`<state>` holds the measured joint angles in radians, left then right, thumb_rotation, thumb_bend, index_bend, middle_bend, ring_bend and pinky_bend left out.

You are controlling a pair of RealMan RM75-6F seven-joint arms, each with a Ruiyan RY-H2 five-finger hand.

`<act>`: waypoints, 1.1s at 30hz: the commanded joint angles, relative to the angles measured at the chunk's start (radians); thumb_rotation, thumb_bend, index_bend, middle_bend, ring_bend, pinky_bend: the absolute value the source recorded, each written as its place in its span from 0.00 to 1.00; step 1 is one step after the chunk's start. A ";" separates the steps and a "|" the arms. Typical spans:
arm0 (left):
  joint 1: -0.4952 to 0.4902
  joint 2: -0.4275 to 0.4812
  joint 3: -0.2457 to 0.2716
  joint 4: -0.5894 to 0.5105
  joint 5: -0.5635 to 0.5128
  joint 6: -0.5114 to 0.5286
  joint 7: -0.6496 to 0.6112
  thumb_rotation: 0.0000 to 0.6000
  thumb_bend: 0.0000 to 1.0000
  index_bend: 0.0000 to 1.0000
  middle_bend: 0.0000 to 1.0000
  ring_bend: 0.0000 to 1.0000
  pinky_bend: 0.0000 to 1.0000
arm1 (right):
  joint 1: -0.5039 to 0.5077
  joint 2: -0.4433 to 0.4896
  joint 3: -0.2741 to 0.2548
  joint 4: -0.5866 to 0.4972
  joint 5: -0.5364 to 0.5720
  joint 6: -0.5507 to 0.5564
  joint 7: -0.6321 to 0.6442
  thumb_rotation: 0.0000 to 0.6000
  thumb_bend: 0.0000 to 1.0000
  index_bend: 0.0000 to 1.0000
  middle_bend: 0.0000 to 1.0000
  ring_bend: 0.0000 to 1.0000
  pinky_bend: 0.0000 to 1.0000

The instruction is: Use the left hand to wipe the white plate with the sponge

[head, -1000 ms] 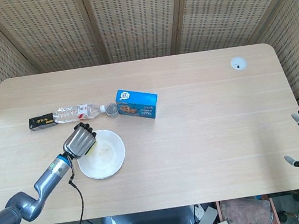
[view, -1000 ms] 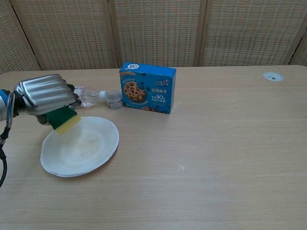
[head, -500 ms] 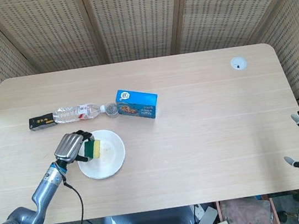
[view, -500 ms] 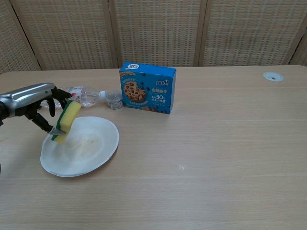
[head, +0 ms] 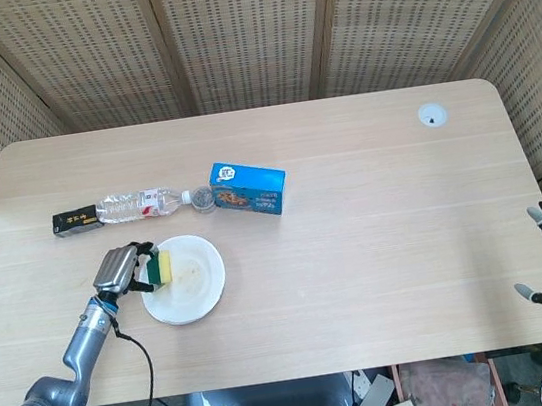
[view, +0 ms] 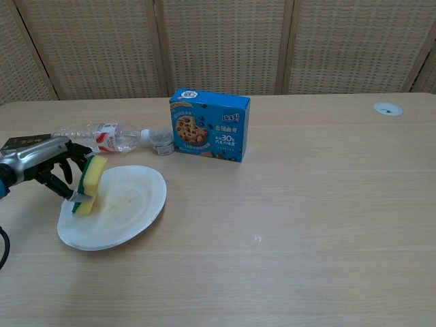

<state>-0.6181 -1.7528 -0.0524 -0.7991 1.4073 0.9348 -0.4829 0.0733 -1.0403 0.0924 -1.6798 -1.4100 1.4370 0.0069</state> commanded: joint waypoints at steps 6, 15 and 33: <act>-0.003 -0.036 0.006 0.042 0.013 -0.011 0.002 1.00 0.39 0.61 0.50 0.35 0.45 | 0.001 -0.001 0.000 0.002 0.001 -0.001 0.000 1.00 0.00 0.00 0.00 0.00 0.00; 0.004 -0.056 0.009 0.080 0.019 -0.016 -0.025 1.00 0.40 0.62 0.50 0.35 0.45 | 0.001 0.000 0.000 0.003 0.000 -0.001 0.002 1.00 0.00 0.00 0.00 0.00 0.00; -0.037 0.046 -0.036 -0.089 0.043 0.042 -0.003 1.00 0.40 0.62 0.50 0.35 0.45 | -0.001 0.002 -0.001 -0.003 -0.004 0.003 0.003 1.00 0.00 0.00 0.00 0.00 0.00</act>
<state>-0.6475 -1.7165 -0.0850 -0.8700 1.4548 0.9877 -0.5054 0.0725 -1.0383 0.0910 -1.6826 -1.4146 1.4394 0.0091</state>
